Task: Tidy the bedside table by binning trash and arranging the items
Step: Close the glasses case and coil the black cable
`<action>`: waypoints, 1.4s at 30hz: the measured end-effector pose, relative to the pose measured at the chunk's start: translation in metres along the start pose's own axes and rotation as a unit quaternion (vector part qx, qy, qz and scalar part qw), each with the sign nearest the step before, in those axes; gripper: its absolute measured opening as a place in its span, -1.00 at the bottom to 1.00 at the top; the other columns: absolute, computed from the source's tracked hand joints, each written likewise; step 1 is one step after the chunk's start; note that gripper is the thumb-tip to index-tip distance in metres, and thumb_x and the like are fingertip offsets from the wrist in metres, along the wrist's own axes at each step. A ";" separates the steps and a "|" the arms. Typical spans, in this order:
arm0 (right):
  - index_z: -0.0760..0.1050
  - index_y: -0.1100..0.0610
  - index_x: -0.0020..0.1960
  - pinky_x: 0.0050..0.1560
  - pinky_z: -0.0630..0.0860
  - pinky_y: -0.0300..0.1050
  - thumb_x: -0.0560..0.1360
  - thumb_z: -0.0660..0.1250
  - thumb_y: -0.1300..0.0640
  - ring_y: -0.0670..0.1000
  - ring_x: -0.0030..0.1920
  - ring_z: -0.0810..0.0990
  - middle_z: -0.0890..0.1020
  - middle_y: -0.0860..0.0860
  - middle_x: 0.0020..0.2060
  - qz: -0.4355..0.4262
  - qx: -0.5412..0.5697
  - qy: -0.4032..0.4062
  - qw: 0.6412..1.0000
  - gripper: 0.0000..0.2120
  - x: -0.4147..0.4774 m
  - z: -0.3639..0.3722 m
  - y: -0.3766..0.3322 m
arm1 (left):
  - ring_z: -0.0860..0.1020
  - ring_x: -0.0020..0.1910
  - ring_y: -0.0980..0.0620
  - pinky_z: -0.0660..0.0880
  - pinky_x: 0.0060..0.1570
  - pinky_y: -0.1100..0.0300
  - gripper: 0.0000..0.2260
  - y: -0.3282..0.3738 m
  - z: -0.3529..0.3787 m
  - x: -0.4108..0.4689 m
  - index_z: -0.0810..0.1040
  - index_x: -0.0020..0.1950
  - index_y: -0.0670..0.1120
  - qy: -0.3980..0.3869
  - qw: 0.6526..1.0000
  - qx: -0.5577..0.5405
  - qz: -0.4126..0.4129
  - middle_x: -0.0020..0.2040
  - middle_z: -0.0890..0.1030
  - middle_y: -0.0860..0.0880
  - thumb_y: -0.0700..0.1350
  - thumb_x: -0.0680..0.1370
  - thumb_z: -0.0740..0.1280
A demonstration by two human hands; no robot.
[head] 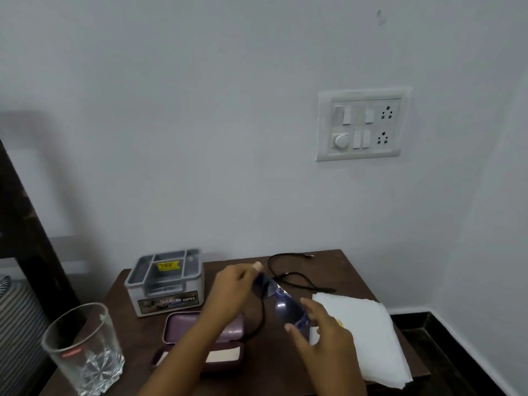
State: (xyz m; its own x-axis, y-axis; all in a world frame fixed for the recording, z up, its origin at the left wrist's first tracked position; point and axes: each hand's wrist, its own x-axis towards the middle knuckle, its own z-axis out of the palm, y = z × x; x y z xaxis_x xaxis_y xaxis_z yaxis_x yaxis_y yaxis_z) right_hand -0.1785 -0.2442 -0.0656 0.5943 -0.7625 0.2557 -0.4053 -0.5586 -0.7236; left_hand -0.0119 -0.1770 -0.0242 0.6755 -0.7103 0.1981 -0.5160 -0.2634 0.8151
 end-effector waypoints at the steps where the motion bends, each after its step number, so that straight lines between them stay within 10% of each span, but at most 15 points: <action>1: 0.43 -0.12 0.24 0.03 0.38 -0.38 0.40 0.44 -0.02 -0.11 0.04 0.52 0.59 -0.11 0.07 -0.013 0.040 -0.010 0.999 -0.57 -0.003 -0.001 -0.007 | 0.54 -0.18 0.10 0.48 -0.10 0.16 -0.66 -0.003 -0.013 -0.013 0.59 -0.17 0.06 0.016 0.999 -0.031 -0.012 -0.18 0.61 0.02 0.25 0.51 0.17; 7: 0.46 -0.39 -0.03 -0.10 0.52 -0.42 0.34 0.50 0.11 -0.17 -0.11 0.62 0.66 -0.20 -0.19 -0.073 0.132 -0.166 0.975 -0.56 -0.008 0.024 -0.041 | 0.57 0.00 0.20 0.42 0.03 0.22 -0.49 -0.043 -0.072 -0.088 0.66 -0.11 0.15 0.139 0.979 -0.107 -0.099 -0.07 0.67 0.11 0.43 0.43 0.06; 15: 0.53 0.01 0.22 -0.04 0.54 -0.37 0.37 0.46 0.26 0.00 -0.14 0.62 0.58 -0.03 -0.10 -0.065 0.078 -0.234 0.967 -0.55 -0.002 0.058 -0.036 | 0.48 0.27 0.04 0.32 0.31 0.10 -0.52 -0.081 -0.062 -0.121 0.63 0.14 0.02 0.163 0.969 -0.081 -0.170 0.22 0.60 -0.06 0.29 0.48 0.13; 21: 0.50 0.08 0.27 -0.01 0.47 -0.42 0.39 0.45 0.24 -0.11 -0.16 0.54 0.50 -0.09 -0.06 -0.098 0.055 -0.234 0.966 -0.54 -0.004 0.064 -0.034 | 0.47 -0.18 0.33 0.32 -0.17 0.42 -0.69 -0.076 -0.057 -0.127 0.53 -0.34 0.17 0.182 0.965 -0.113 -0.150 -0.28 0.57 0.19 0.13 0.56 0.14; 27: 0.42 0.08 0.34 0.11 0.31 -0.50 0.46 0.38 0.21 -0.10 0.14 0.50 0.51 -0.03 0.23 -0.117 0.000 -0.254 0.960 -0.54 -0.001 0.060 -0.036 | 0.50 -0.06 0.37 0.36 -0.10 0.58 -0.82 -0.094 -0.049 -0.133 0.56 -0.14 0.25 0.186 0.972 -0.066 -0.129 -0.11 0.63 0.19 -0.06 0.52 0.33; 32: 0.39 0.02 0.36 0.05 0.19 -0.58 0.49 0.34 0.19 -0.20 0.16 0.37 0.47 -0.08 0.27 -0.145 -0.030 -0.238 0.960 -0.54 -0.002 0.058 -0.031 | 0.47 -0.06 0.53 0.32 -0.11 0.65 -0.54 -0.112 -0.051 -0.131 0.61 0.12 0.05 0.139 0.987 0.032 -0.080 -0.12 0.59 0.19 -0.22 0.26 0.56; 42: 0.36 0.01 0.39 0.17 0.18 -0.39 0.55 0.26 0.11 -0.04 0.26 0.32 0.45 -0.06 0.26 -0.177 -0.113 -0.250 0.945 -0.59 0.004 0.066 -0.021 | 0.46 0.06 0.42 0.44 -0.12 0.55 -0.47 -0.118 -0.053 -0.127 0.55 -0.02 0.28 0.137 0.991 0.014 -0.001 -0.02 0.58 0.23 -0.20 0.18 0.61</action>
State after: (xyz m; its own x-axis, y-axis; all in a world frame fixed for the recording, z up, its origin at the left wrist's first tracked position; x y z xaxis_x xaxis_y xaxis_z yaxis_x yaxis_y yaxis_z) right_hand -0.1218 -0.2140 -0.0916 0.9516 -0.2965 0.0802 -0.2241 -0.8486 -0.4792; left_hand -0.0092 -0.0214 -0.1171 0.7921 -0.5075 0.3390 -0.5257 -0.2851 0.8014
